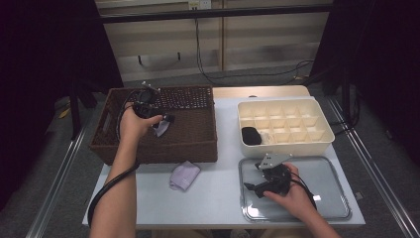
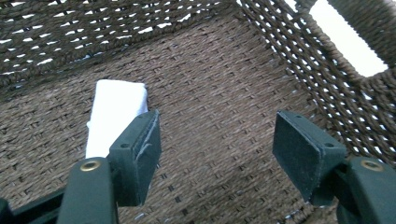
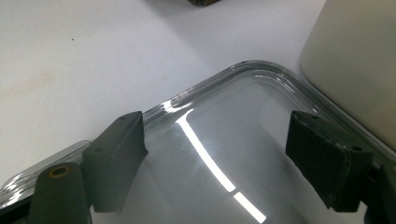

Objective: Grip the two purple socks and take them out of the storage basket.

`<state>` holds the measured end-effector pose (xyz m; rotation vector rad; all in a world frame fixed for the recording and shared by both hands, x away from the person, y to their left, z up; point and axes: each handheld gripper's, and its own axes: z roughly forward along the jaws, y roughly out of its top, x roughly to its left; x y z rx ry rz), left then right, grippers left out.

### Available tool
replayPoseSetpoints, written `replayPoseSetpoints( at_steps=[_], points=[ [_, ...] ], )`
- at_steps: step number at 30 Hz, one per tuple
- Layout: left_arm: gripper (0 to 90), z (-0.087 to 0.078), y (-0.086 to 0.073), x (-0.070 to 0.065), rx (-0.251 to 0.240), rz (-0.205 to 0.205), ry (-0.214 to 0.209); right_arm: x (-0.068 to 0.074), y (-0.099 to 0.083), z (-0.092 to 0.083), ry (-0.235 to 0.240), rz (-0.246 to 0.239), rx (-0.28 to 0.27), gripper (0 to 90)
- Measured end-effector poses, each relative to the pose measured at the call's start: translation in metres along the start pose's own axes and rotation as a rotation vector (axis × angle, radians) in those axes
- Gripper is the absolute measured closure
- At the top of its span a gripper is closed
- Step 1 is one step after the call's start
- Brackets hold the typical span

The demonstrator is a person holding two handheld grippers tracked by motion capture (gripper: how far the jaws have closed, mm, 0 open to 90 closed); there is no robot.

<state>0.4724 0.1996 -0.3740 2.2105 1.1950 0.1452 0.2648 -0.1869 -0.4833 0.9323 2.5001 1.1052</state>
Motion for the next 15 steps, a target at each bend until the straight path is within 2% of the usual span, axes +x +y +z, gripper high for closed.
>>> replayPoseSetpoints(
  at_steps=[2,8,11,15],
  points=[
    [32.6,0.002,0.000,0.002,-0.005,-0.009,0.003,0.000,0.000,0.000,-0.001,0.000,0.000,19.4],
    [33.2,0.012,-0.004,0.008,0.024,-0.022,0.016,0.000,0.000,0.000,-0.001,0.000,0.000,19.3],
    [33.2,0.017,-0.005,0.010,0.024,-0.017,0.023,0.000,0.000,0.000,-0.001,-0.002,-0.001,19.3],
    [32.4,0.022,-0.007,0.015,0.020,-0.033,0.036,0.000,0.000,0.000,-0.002,-0.001,0.000,19.3]
  ],
)
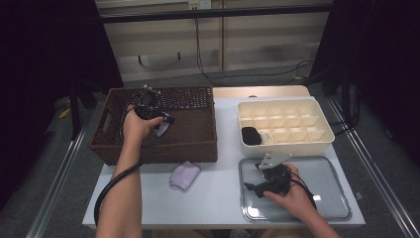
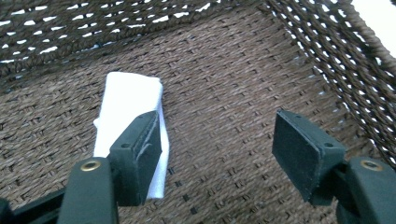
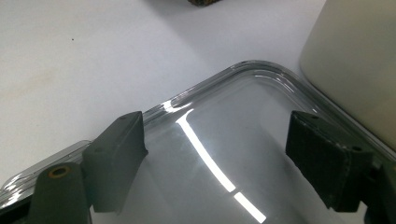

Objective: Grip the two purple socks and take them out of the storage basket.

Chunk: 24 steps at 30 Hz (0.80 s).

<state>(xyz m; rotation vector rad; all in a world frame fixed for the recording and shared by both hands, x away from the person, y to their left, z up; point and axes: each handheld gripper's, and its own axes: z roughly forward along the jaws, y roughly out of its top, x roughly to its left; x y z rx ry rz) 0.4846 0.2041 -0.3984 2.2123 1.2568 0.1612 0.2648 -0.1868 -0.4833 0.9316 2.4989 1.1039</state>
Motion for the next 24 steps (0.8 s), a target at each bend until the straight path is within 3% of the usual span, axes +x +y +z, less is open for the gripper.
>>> replayPoseSetpoints(
  at_steps=[6,17,24],
  points=[
    [31.4,0.006,-0.004,0.008,0.001,-0.029,0.038,0.000,0.000,0.000,0.000,0.000,0.000,19.3],
    [28.8,0.002,-0.007,0.018,-0.006,-0.031,0.063,0.000,0.000,0.000,0.000,0.000,0.000,19.3],
    [30.7,0.009,-0.011,0.026,0.000,-0.063,0.066,0.000,0.000,0.000,0.000,0.001,0.000,19.3]
  ],
)
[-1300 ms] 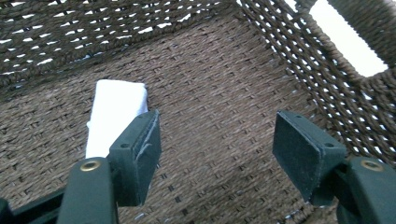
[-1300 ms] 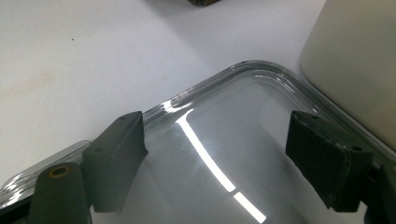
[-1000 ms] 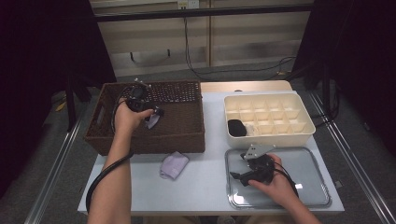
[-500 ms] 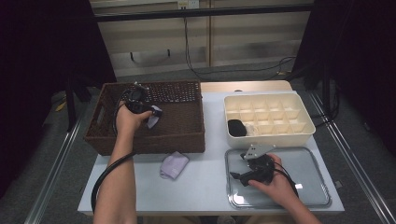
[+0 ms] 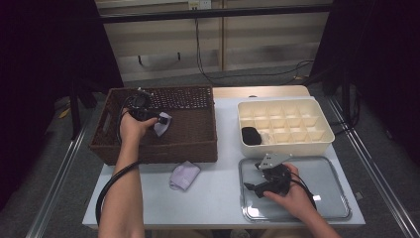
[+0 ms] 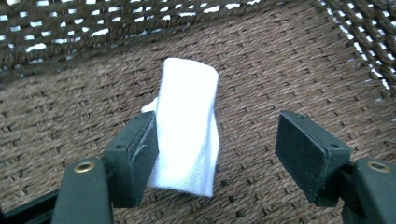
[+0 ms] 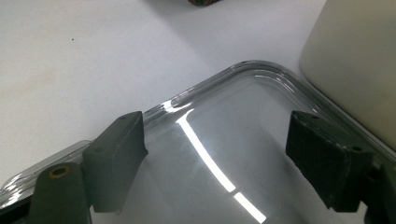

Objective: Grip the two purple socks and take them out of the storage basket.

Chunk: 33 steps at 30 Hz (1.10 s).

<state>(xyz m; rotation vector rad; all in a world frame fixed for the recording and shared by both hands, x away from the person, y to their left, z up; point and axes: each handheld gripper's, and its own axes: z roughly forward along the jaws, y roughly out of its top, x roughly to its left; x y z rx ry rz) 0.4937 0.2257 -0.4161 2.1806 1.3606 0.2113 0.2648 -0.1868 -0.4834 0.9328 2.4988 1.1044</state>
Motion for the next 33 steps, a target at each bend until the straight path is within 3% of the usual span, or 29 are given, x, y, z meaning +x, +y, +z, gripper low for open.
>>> replayPoseSetpoints(
  at_steps=[3,10,12,19,22,25,33],
  points=[
    [32.5,0.005,-0.002,0.002,0.009,-0.037,-0.001,0.000,0.000,0.000,0.000,0.000,0.000,19.3],
    [44.1,0.019,-0.010,0.006,0.047,-0.051,0.021,0.000,0.000,0.000,0.000,-0.001,-0.001,19.3],
    [48.2,0.022,-0.011,0.008,0.081,-0.042,0.031,0.000,0.000,0.000,0.000,-0.001,-0.001,19.3],
    [80.2,0.019,-0.012,0.007,0.113,-0.083,0.027,0.000,0.000,0.000,0.001,-0.001,0.000,19.3],
    [82.3,0.015,-0.011,0.007,0.119,-0.096,0.017,0.000,0.000,0.000,0.001,-0.003,-0.001,19.3],
    [82.4,0.009,-0.008,0.007,0.091,-0.096,0.020,0.000,0.000,0.000,0.001,-0.003,-0.001,19.3],
    [82.3,-0.010,0.003,-0.002,0.060,-0.083,-0.038,0.000,0.000,0.000,0.000,-0.005,-0.001,19.3]
  ],
)
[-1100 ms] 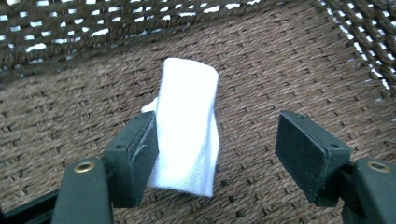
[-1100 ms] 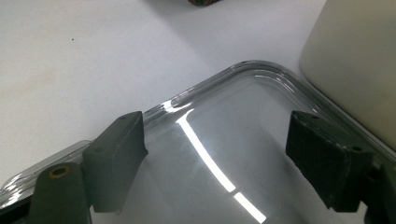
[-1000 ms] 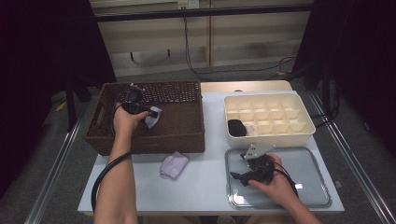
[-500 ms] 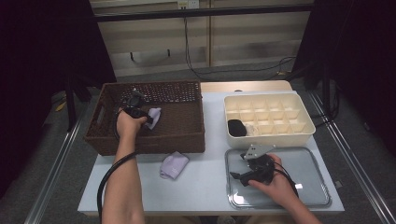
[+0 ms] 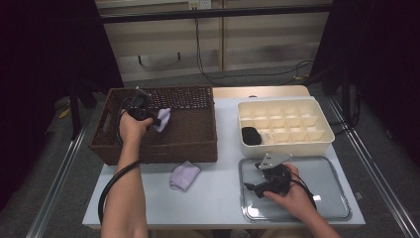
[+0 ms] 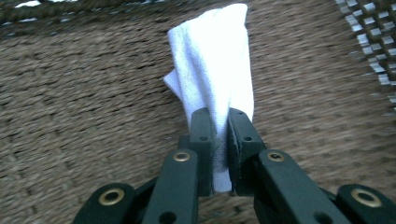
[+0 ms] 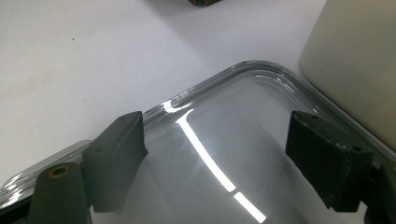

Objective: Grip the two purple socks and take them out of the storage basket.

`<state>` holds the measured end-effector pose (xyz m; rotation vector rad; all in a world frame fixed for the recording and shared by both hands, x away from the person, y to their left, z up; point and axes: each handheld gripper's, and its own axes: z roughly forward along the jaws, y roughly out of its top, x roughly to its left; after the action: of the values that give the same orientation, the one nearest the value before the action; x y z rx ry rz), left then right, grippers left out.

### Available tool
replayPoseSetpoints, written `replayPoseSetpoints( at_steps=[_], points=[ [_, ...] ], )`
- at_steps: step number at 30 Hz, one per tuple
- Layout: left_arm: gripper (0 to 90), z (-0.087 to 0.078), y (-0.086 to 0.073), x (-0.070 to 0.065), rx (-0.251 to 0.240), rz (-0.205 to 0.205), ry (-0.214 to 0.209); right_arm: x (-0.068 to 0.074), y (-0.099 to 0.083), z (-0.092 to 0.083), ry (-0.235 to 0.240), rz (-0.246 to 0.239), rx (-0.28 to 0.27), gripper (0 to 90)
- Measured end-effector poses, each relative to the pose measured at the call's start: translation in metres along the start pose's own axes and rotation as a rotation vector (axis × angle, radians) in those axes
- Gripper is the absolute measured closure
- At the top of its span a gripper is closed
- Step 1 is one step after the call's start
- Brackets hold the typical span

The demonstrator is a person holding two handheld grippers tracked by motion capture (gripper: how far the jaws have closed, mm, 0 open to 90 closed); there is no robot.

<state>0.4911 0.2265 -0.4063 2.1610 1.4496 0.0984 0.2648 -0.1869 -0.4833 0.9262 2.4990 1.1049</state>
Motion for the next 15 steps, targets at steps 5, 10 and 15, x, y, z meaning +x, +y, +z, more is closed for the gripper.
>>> replayPoseSetpoints(
  at_steps=[5,10,15],
  points=[
    [82.3,-0.010,0.006,-0.011,-0.016,0.018,-0.010,0.000,0.000,0.000,-0.001,-0.002,0.000,19.3],
    [82.3,-0.021,0.010,-0.018,-0.018,0.044,-0.019,0.000,0.000,0.000,0.001,0.004,0.001,19.3],
    [82.3,-0.032,0.011,-0.024,-0.030,0.054,-0.023,0.000,0.000,0.000,0.001,0.004,0.001,19.3]
  ],
)
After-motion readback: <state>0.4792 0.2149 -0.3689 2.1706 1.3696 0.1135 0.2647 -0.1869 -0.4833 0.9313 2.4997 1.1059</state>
